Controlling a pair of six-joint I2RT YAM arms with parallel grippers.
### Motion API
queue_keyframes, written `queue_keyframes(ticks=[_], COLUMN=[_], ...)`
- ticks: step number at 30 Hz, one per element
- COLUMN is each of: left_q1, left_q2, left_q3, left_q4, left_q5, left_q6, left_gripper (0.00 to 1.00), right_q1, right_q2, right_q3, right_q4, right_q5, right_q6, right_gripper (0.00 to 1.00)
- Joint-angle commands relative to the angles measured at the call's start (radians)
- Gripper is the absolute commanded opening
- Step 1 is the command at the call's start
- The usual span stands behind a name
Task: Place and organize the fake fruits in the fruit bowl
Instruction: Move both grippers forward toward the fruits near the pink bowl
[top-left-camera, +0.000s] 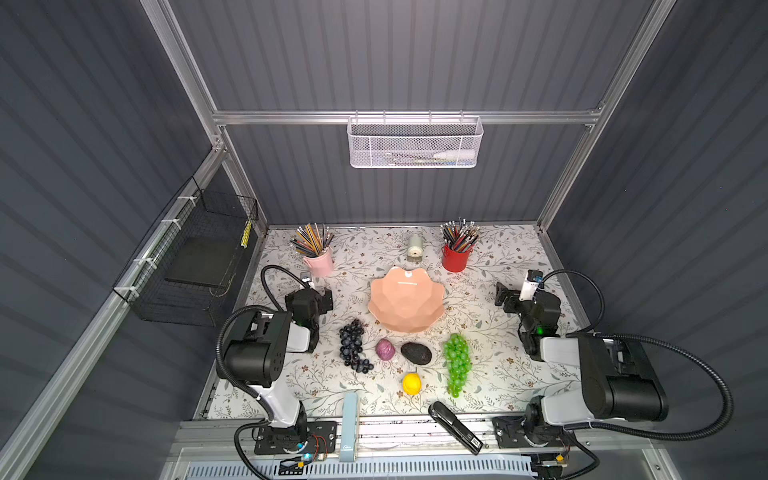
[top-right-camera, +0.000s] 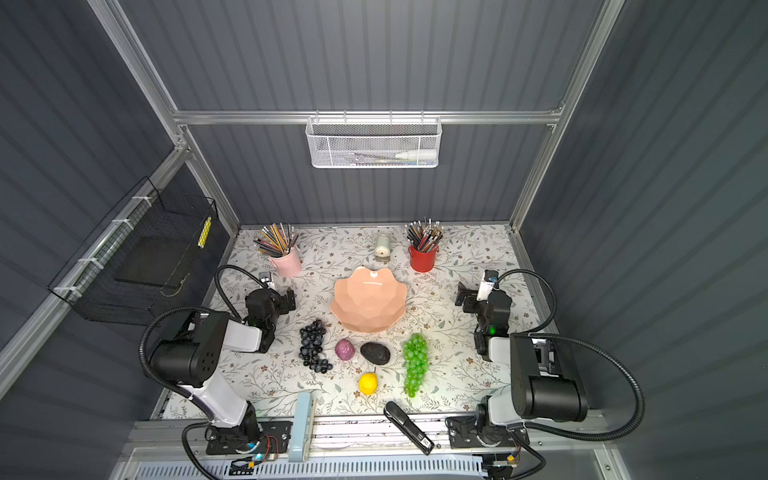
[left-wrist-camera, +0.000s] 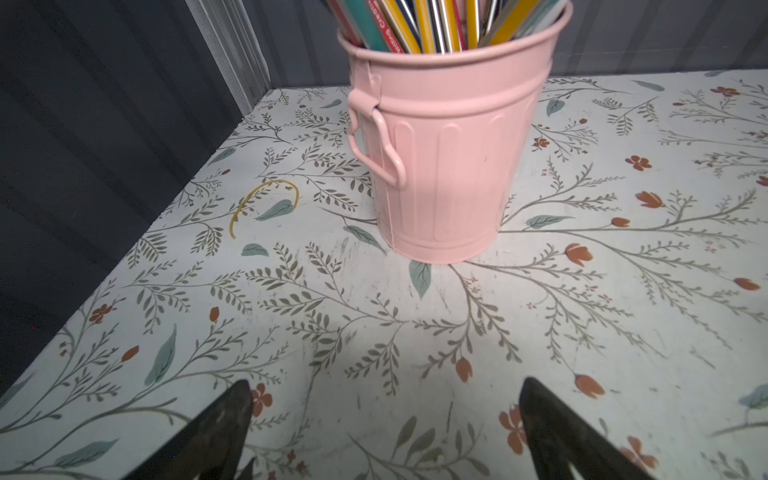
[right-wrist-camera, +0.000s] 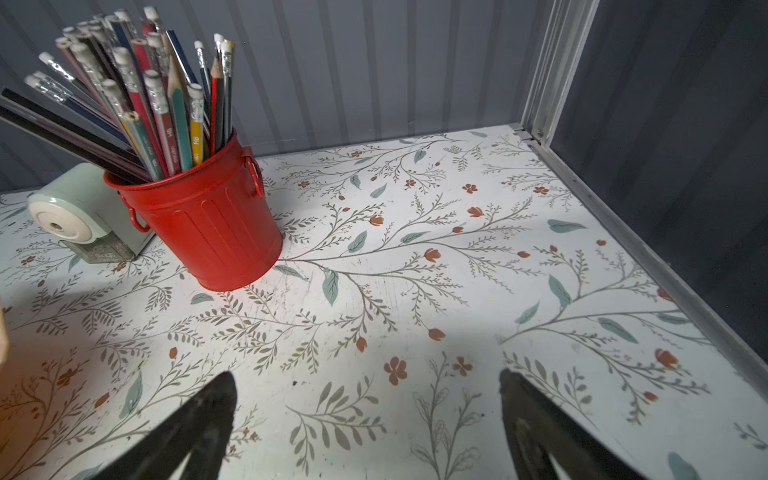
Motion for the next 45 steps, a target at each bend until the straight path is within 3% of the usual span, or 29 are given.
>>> queue_keyframes(ticks=[1, 25, 28, 33, 38, 42, 45], left_q1=[0.006, 0.006, 0.006, 0.006, 0.003, -0.011, -0.050], left_q2=[-0.001, -0.004, -0.013, -0.083, -0.127, -0.162, -0.234], left_q3=[-0.001, -0.002, 0.001, 0.160, 0.422, 0.570, 0.577], left_q4=[0.021, 0.020, 0.012, -0.322, -0.821, -1.169, -1.280], left_q5=[0.008, 0.010, -0.044, -0.162, -0.258, -0.213, -0.151], left_q6=[0.008, 0.007, -0.007, -0.057, -0.164, -0.302, -0.362], left_gripper=[1.00, 1.00, 1.00, 1.00, 1.00, 1.00, 1.00], right_q1=[-0.001, -0.001, 0.000, 0.000, -0.002, 0.021, 0.142], right_q2=[0.001, -0.001, -0.008, -0.130, -0.329, -0.420, -0.470], right_q3=[0.008, 0.007, -0.001, 0.067, 0.254, 0.391, 0.461], right_q4=[0.021, 0.022, 0.034, -0.180, -0.663, -0.951, -1.125], right_q5=[0.009, 0.009, 0.061, 0.061, 0.084, -0.001, 0.036], right_q6=[0.001, 0.002, 0.025, 0.019, 0.131, 0.195, 0.171], right_gripper=[0.99, 0.99, 0.99, 0.99, 0.98, 0.92, 0.90])
